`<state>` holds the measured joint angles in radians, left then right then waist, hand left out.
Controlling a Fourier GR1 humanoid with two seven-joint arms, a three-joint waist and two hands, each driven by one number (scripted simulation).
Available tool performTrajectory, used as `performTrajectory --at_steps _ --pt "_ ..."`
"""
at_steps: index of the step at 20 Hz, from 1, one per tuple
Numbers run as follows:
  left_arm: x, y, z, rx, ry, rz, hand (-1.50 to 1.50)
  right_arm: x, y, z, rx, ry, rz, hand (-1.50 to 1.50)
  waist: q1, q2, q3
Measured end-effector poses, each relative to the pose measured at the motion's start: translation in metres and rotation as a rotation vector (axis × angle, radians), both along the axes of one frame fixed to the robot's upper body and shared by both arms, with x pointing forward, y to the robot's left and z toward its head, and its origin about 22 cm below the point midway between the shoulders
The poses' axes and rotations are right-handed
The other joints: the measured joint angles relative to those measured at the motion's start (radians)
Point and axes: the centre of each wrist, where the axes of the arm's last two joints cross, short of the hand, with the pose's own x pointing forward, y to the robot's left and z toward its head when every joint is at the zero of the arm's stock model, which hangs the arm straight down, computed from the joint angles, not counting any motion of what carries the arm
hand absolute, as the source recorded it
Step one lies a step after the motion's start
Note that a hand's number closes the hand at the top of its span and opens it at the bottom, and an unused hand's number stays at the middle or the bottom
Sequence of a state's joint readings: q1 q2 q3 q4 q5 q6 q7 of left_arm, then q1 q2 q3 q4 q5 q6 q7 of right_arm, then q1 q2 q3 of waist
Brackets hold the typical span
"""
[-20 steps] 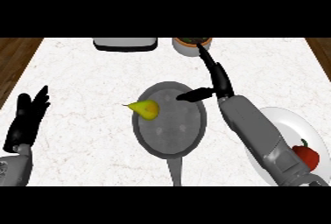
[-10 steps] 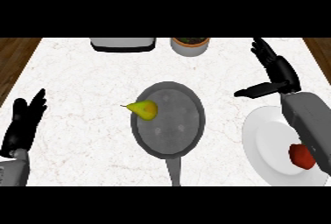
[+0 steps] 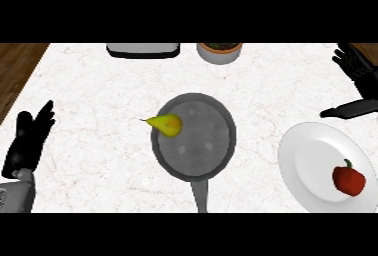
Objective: Pick the pear from the plate and place it in the pan
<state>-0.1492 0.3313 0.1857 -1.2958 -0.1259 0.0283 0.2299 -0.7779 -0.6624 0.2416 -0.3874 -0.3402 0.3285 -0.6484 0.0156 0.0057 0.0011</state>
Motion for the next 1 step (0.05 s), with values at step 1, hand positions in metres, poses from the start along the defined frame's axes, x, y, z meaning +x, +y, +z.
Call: performTrajectory --at_steps 1 --pt "-0.0032 -0.0019 0.0021 -0.002 0.0 -0.003 0.0 -0.002 -0.0079 0.0033 -0.006 0.0 0.003 -1.5 0.002 0.0 0.0"
